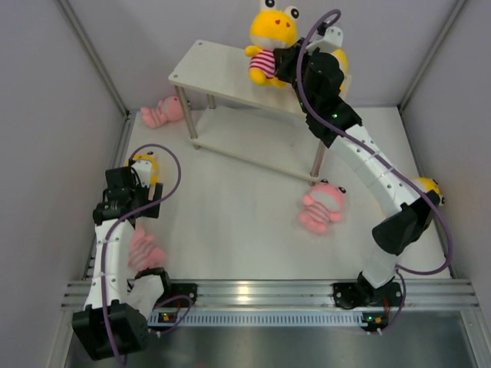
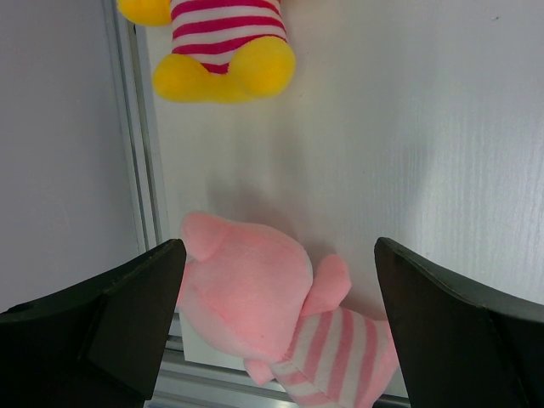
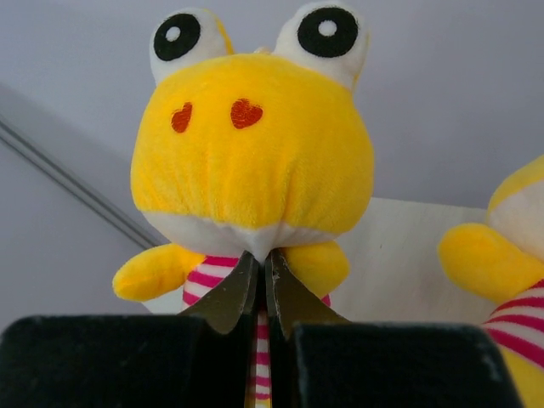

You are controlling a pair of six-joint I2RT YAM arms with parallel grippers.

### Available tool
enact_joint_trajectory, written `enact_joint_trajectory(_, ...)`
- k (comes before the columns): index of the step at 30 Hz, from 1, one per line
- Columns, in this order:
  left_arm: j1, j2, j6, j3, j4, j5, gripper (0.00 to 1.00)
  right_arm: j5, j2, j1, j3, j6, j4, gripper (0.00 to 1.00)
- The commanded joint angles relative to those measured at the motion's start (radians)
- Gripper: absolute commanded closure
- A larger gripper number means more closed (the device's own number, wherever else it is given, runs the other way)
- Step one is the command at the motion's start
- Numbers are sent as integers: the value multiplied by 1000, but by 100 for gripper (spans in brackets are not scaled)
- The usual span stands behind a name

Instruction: Place and organize the stuffed toys onto the shelf

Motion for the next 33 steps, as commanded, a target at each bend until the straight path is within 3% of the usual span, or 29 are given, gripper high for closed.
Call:
enact_joint_trajectory(1,3,-18,11,16,1,-4,1,55,-36,23,-37,45,92,100)
enact_joint_trajectory(8,4,-18,11,16,1,-4,1,62,-50,25,-83,42,98,98)
enact_joint_trajectory(15,3,-18,14,16,1,1,1,53,-59,25,-109,32,113,69)
enact_joint_trajectory(23,4,-15,14,11,3,2,1,53,-93,26,-149,-2,153,66)
enact_joint_trajectory(26,3,-15,16,11,1,1,1,-28,-108,38,-145,-106,179,57)
enact_joint_trajectory(28,3,-17,16,11,1,-4,1,-100,-122,55,-116,-241,167,44)
enact_joint_trajectory(30,3,-20,14,11,1,-4,1,-227,-134,63,-87,-329,71,31)
enact_joint_trajectory(33,3,-18,14,11,1,1,1,-303,-168,67,-74,-473,-52,21)
